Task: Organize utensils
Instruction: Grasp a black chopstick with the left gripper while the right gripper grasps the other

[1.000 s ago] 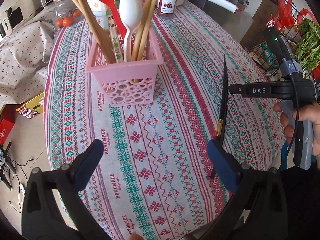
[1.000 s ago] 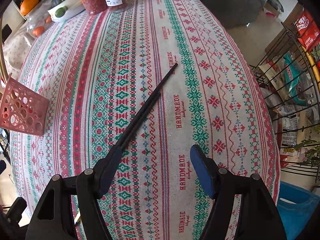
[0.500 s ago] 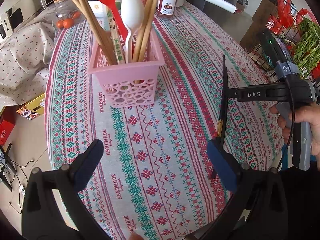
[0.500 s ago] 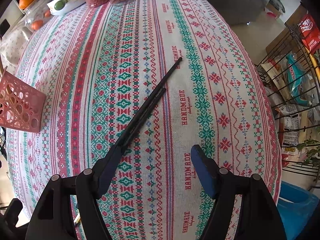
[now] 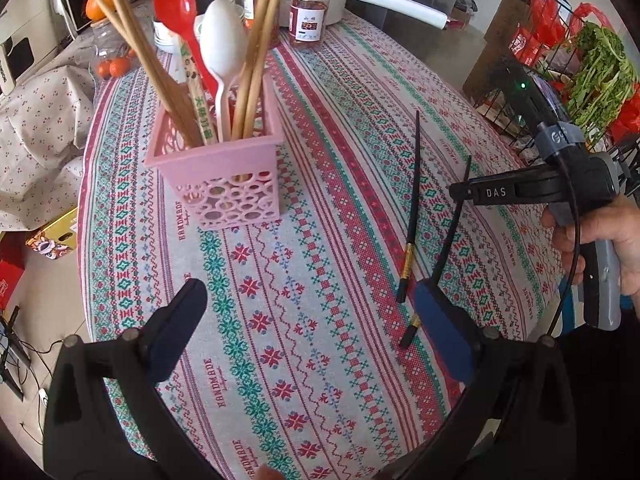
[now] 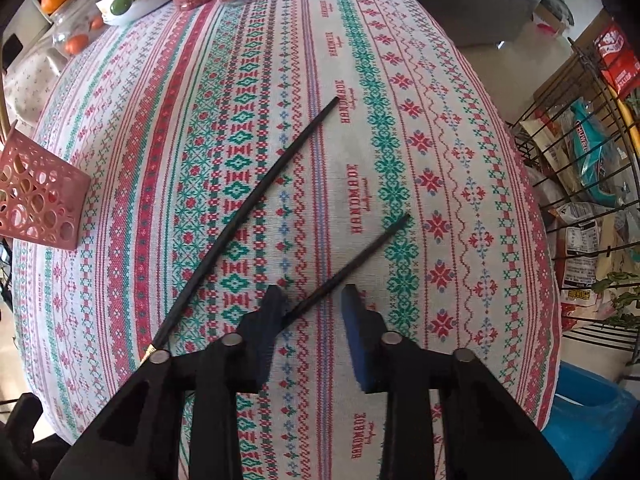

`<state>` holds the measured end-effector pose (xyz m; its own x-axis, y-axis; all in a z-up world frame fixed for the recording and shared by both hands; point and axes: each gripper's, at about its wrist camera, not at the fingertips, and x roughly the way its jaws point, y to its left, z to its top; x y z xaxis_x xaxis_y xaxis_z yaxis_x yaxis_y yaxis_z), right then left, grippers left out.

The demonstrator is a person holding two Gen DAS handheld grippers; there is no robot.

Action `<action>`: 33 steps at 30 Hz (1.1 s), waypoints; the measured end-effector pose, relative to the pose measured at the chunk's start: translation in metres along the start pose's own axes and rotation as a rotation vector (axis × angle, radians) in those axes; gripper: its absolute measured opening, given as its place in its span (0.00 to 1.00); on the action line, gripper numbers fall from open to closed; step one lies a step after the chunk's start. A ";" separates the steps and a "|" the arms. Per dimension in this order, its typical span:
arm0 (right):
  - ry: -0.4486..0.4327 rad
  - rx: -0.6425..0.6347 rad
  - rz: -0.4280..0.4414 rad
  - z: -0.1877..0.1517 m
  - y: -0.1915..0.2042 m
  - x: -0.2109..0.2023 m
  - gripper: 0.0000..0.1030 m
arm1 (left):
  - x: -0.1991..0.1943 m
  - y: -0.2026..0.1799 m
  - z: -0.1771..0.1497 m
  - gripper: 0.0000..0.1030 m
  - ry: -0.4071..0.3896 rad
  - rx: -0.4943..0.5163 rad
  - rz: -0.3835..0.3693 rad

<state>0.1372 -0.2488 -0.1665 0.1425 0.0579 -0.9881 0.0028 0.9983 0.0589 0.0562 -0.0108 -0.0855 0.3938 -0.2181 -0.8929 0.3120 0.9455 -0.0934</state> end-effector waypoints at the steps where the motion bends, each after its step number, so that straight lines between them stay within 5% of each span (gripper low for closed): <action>1: 0.006 0.014 0.029 0.002 -0.008 -0.001 0.22 | 0.000 -0.005 0.001 1.00 -0.008 0.013 -0.002; 4: -0.006 0.018 0.073 0.002 -0.017 -0.002 0.15 | 0.002 -0.018 0.004 1.00 -0.009 0.045 -0.023; 5: -0.052 -0.031 0.048 0.003 -0.014 -0.007 0.00 | 0.003 -0.022 0.005 1.00 -0.009 0.052 -0.027; 7: -0.076 -0.079 -0.002 0.004 -0.014 -0.009 0.00 | 0.005 -0.030 0.009 1.00 -0.012 0.064 -0.034; 12: -0.032 0.063 0.153 0.003 -0.041 -0.006 0.00 | 0.014 -0.046 0.020 1.00 -0.016 0.084 -0.008; 16: -0.007 0.149 0.238 0.000 -0.058 -0.009 0.06 | 0.021 -0.052 0.027 1.00 0.007 0.093 0.007; 18: 0.014 0.178 0.250 -0.001 -0.061 -0.009 0.21 | 0.023 -0.051 0.028 1.00 0.016 0.091 0.028; 21: 0.017 0.190 0.258 0.002 -0.057 -0.008 0.27 | 0.022 -0.046 0.027 1.00 0.023 0.087 0.047; 30: -0.029 0.157 0.102 0.011 0.001 0.004 0.32 | 0.010 -0.030 0.012 1.00 0.040 0.095 0.066; 33: -0.066 0.069 0.003 0.017 0.016 0.008 0.18 | 0.009 -0.027 0.008 1.00 0.049 0.094 0.068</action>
<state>0.1555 -0.2325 -0.1705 0.2078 0.0582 -0.9764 0.0704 0.9948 0.0743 0.0579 -0.0397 -0.0876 0.3752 -0.1401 -0.9163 0.3667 0.9303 0.0079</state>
